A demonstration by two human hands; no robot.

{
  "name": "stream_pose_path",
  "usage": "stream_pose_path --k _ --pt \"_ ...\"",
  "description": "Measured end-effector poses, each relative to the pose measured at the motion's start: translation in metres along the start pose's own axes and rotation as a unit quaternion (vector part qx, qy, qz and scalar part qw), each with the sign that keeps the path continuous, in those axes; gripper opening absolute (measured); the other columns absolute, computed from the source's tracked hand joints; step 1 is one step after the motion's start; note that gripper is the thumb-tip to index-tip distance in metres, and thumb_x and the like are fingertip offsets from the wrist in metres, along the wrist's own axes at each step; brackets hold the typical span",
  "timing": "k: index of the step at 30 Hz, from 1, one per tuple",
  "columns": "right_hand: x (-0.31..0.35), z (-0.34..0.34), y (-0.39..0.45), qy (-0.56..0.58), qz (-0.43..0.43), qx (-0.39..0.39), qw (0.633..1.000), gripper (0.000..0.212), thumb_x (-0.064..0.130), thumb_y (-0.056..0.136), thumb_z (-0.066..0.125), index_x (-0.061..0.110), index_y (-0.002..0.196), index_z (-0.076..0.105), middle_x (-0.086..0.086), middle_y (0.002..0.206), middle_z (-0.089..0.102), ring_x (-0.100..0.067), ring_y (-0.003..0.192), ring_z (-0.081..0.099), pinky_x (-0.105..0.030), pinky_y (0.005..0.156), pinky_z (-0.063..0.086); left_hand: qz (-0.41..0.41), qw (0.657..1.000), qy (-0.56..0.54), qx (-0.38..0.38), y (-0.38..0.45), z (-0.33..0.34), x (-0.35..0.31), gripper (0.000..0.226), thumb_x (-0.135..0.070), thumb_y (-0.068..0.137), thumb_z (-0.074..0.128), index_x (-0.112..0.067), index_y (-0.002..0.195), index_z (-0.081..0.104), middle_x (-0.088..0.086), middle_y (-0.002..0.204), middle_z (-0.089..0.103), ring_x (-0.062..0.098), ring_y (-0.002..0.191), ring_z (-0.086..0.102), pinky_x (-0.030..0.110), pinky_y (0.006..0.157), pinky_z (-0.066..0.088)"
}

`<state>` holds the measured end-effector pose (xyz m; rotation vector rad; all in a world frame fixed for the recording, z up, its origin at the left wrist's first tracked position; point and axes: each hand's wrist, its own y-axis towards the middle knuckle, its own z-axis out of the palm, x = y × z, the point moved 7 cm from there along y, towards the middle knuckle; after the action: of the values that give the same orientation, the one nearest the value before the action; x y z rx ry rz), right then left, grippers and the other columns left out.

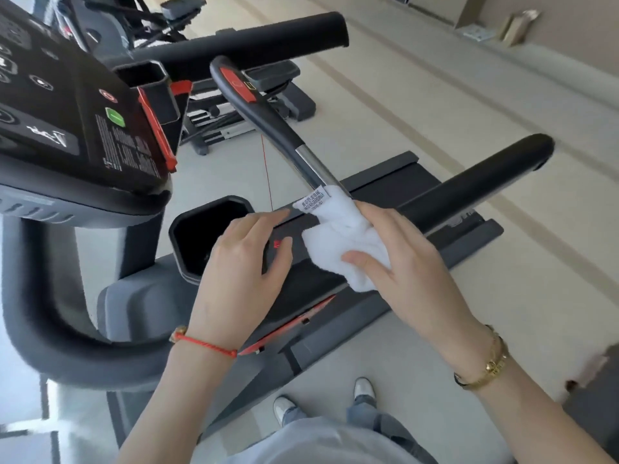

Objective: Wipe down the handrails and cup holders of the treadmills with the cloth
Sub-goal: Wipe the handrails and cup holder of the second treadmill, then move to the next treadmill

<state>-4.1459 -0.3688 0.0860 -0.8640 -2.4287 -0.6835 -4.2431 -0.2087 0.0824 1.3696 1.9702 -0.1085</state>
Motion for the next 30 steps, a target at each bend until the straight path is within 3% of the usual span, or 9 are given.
stream_pose_path --k 6,12,16,18,22,24,27,30 --pt "-0.055 -0.032 -0.05 -0.024 0.082 -0.022 0.996 0.046 0.033 0.092 0.062 0.027 0.135 0.047 0.013 0.122 0.053 -0.004 0.11 0.048 -0.002 0.086 0.033 0.057 0.996 -0.026 0.061 0.003 0.047 -0.048 0.036 -0.022 0.095 0.055 -0.013 0.129 0.061 -0.001 0.12 0.064 0.019 0.11 0.059 0.042 0.097 0.048" --pt "-0.115 -0.073 -0.104 -0.026 0.153 -0.064 0.986 0.042 0.037 0.092 0.061 0.035 0.13 0.045 0.015 0.114 0.053 -0.004 0.103 0.049 -0.019 0.08 0.04 0.095 0.987 -0.046 0.12 0.0 0.112 -0.107 0.035 -0.02 0.095 0.059 -0.014 0.128 0.061 -0.002 0.123 0.064 0.018 0.115 0.058 0.043 0.097 0.048" --pt "-0.155 -0.104 -0.142 -0.026 0.202 -0.081 0.976 0.041 0.036 0.092 0.061 0.037 0.129 0.045 0.019 0.114 0.053 0.0 0.104 0.048 -0.005 0.083 0.035 0.123 0.978 -0.054 0.157 -0.003 0.159 -0.151 0.035 -0.019 0.094 0.06 -0.014 0.128 0.061 -0.002 0.124 0.064 0.017 0.113 0.058 0.039 0.096 0.049" --pt "-0.176 -0.12 -0.162 -0.032 0.226 -0.087 0.97 0.04 0.036 0.092 0.061 0.036 0.129 0.044 0.019 0.113 0.052 -0.001 0.103 0.047 -0.005 0.083 0.034 0.138 0.973 -0.063 0.175 -0.005 0.183 -0.174 0.034 -0.019 0.094 0.06 -0.014 0.128 0.061 -0.003 0.123 0.064 0.016 0.109 0.059 0.039 0.094 0.05" --pt "-0.214 -0.153 -0.203 -0.042 0.274 -0.104 0.955 0.04 0.035 0.093 0.06 0.034 0.13 0.044 0.015 0.114 0.053 -0.006 0.103 0.048 -0.019 0.082 0.037 0.171 0.961 -0.08 0.204 -0.008 0.228 -0.222 0.031 -0.019 0.094 0.061 -0.015 0.125 0.064 -0.005 0.12 0.065 0.006 0.091 0.059 0.037 0.087 0.052" --pt "-0.23 -0.167 -0.224 -0.05 0.299 -0.114 0.946 0.04 0.034 0.094 0.061 0.03 0.131 0.046 0.013 0.114 0.054 -0.008 0.103 0.049 -0.022 0.081 0.038 0.193 0.952 -0.088 0.221 -0.01 0.249 -0.245 0.029 -0.018 0.094 0.061 -0.015 0.122 0.065 -0.006 0.117 0.065 -0.004 0.086 0.057 0.029 0.081 0.049" --pt "-0.247 -0.184 -0.252 -0.06 0.338 -0.131 0.93 0.042 0.036 0.094 0.06 0.029 0.133 0.047 0.012 0.117 0.054 -0.007 0.104 0.048 -0.02 0.082 0.037 0.231 0.934 -0.096 0.254 -0.015 0.278 -0.278 0.028 -0.016 0.093 0.062 -0.014 0.121 0.065 -0.005 0.117 0.066 -0.015 0.07 0.049 0.019 0.076 0.041" --pt "-0.26 -0.199 -0.278 -0.069 0.375 -0.156 0.911 0.044 0.038 0.094 0.059 0.027 0.135 0.047 0.011 0.119 0.054 -0.007 0.105 0.047 -0.017 0.083 0.035 0.262 0.913 -0.11 0.294 -0.02 0.307 -0.306 0.027 -0.014 0.093 0.063 -0.012 0.12 0.066 -0.004 0.117 0.066 -0.015 0.069 0.048 0.024 0.077 0.045"
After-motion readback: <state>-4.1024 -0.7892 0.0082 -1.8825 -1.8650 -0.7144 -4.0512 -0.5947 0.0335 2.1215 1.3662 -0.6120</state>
